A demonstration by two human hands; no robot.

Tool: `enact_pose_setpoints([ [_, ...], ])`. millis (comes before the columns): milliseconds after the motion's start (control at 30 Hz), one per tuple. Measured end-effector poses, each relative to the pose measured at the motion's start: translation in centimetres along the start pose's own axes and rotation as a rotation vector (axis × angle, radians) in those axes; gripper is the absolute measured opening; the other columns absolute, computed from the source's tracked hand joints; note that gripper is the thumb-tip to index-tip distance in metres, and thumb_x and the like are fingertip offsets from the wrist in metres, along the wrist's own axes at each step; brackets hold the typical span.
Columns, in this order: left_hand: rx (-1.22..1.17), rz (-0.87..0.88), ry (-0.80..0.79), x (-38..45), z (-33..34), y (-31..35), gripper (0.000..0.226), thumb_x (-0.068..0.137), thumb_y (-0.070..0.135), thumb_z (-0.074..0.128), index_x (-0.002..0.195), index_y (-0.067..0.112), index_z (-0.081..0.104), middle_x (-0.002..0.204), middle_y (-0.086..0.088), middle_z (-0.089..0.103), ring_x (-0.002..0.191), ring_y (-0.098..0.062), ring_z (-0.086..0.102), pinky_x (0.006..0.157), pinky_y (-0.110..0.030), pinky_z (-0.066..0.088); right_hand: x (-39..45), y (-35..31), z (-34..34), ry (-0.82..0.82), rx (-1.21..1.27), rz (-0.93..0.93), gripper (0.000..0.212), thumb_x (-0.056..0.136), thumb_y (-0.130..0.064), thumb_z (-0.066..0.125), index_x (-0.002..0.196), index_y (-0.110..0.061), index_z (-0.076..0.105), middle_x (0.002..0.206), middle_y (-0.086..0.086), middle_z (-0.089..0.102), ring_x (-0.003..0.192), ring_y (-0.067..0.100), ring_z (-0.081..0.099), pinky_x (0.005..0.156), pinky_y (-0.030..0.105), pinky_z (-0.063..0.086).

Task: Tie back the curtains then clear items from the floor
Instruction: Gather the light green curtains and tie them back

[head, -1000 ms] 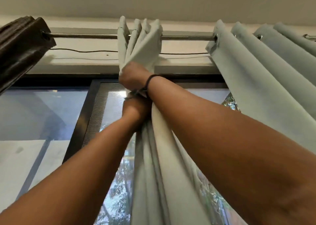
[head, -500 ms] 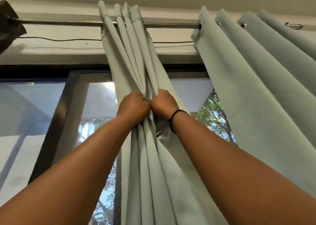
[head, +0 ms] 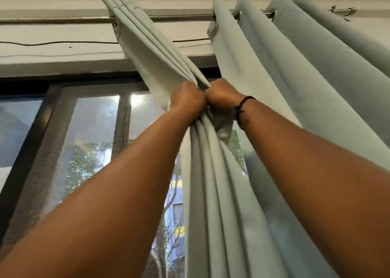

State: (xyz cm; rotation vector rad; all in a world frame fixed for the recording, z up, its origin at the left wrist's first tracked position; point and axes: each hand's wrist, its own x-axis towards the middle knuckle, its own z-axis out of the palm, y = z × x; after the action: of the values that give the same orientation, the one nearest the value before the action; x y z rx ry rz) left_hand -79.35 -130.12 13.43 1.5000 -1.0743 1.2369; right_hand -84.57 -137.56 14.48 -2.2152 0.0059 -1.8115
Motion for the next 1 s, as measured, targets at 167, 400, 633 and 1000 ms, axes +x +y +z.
enact_pose_setpoints([
  [167, 0.033, 0.000, 0.012, -1.2, -0.4, -0.7, 0.009, 0.090, 0.009, 0.047, 0.086, 0.006, 0.054, 0.082, -0.012, 0.048, 0.078, -0.028, 0.048, 0.067, -0.033, 0.034, -0.7, -0.5, 0.7, -0.022, 0.018, -0.008, 0.032, 0.090, -0.012, 0.052, 0.115, 0.005, 0.061, 0.115, 0.022, 0.063, 0.110, 0.034, 0.058, 0.082, 0.033, 0.044],
  [400, 0.109, -0.127, -0.058, -5.5, -4.1, -9.1, 0.010, 0.084, 0.009, 0.052, 0.075, 0.006, 0.053, 0.072, -0.009, 0.053, 0.071, -0.027, 0.054, 0.057, -0.029, 0.040, -4.2, -3.7, 9.2, -0.150, 0.197, 0.100, 0.014, 0.086, -0.002, 0.050, 0.085, 0.005, 0.062, 0.077, 0.013, 0.059, 0.075, 0.027, 0.055, 0.060, 0.028, 0.042],
  [633, 0.080, -0.279, -0.244, -11.2, -9.3, -15.9, 0.037, 0.073, 0.030, 0.072, 0.085, 0.016, 0.040, 0.076, -0.007, 0.049, 0.065, -0.023, 0.051, 0.056, -0.033, 0.047, -10.5, -6.7, 14.4, -0.428, -0.003, 0.159, 0.026, 0.090, -0.015, 0.052, 0.065, -0.017, 0.044, 0.070, 0.001, 0.045, 0.066, 0.018, 0.047, 0.057, 0.024, 0.041],
  [1000, -0.454, -0.259, -0.106, -20.2, -10.6, -19.1, 0.052, 0.071, 0.003, 0.057, 0.118, 0.017, 0.038, 0.093, 0.003, 0.059, 0.082, -0.013, 0.061, 0.066, -0.021, 0.053, -19.3, -7.6, 19.9, -0.147, 0.411, 0.262, 0.014, 0.083, -0.015, 0.058, 0.090, -0.014, 0.071, 0.084, 0.002, 0.074, 0.079, 0.019, 0.070, 0.069, 0.035, 0.059],
])
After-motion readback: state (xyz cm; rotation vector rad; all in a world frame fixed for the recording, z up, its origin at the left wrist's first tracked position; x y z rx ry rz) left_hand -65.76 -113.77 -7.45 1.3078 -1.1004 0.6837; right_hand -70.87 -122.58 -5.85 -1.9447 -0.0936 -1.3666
